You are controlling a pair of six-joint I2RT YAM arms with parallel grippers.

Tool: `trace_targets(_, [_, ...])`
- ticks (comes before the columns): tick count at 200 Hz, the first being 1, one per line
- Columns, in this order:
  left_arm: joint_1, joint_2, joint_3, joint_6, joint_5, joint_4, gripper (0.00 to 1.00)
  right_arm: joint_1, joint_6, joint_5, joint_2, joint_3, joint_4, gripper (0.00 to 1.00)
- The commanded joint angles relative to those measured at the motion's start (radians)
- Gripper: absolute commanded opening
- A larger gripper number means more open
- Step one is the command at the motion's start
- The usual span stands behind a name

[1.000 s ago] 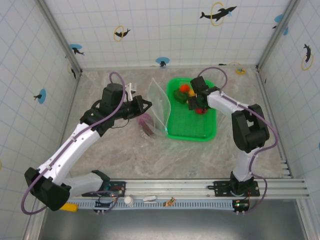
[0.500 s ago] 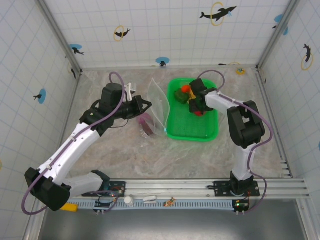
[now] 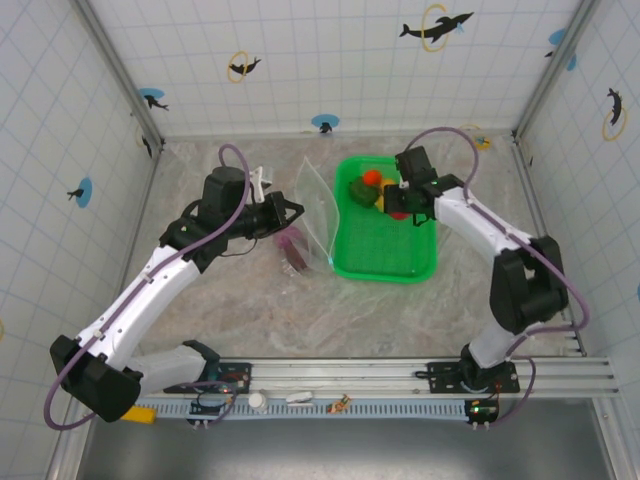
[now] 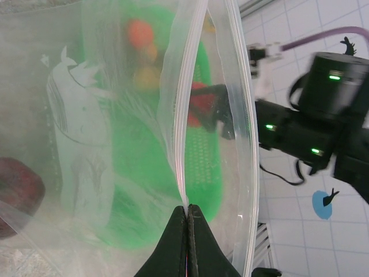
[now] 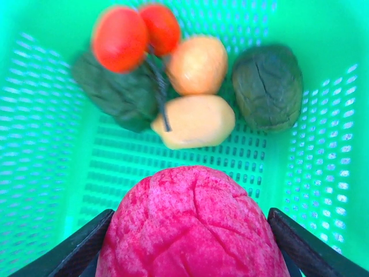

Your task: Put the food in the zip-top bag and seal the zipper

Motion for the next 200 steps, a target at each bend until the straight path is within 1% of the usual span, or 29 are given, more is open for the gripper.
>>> trace_targets(1, [0.007,0.007,-0.013,-0.010,0.036,0.044,0.00,0.014,0.028,-0.110,-0.128,-0.024,0.024,0.62])
trace_targets(25, [0.007,0.007,-0.026,-0.029,0.059,0.070,0.00,0.045,0.054,-0.190,-0.253,-0.032,0.066,0.60])
trace_targets(41, [0.007,0.009,-0.036,-0.043,0.080,0.094,0.00,0.080,0.066,-0.219,-0.314,-0.017,0.081,0.60])
trace_targets(73, [0.007,0.010,-0.041,-0.061,0.095,0.111,0.00,0.158,0.083,-0.274,-0.389,0.019,0.109,0.59])
trace_targets(98, [0.007,0.010,-0.040,-0.066,0.096,0.113,0.00,0.241,0.112,-0.344,-0.433,-0.004,0.198,0.59])
trace_targets(124, [0.008,0.011,-0.040,-0.070,0.098,0.115,0.00,0.310,0.144,-0.366,-0.436,-0.021,0.270,0.59])
trace_targets(168, [0.007,0.010,-0.040,-0.072,0.098,0.116,0.00,0.354,0.193,-0.398,-0.373,-0.027,0.351,0.59])
trace_targets(200, [0.008,0.006,-0.038,-0.070,0.098,0.114,0.00,0.380,0.185,-0.355,-0.309,0.001,0.338,0.59])
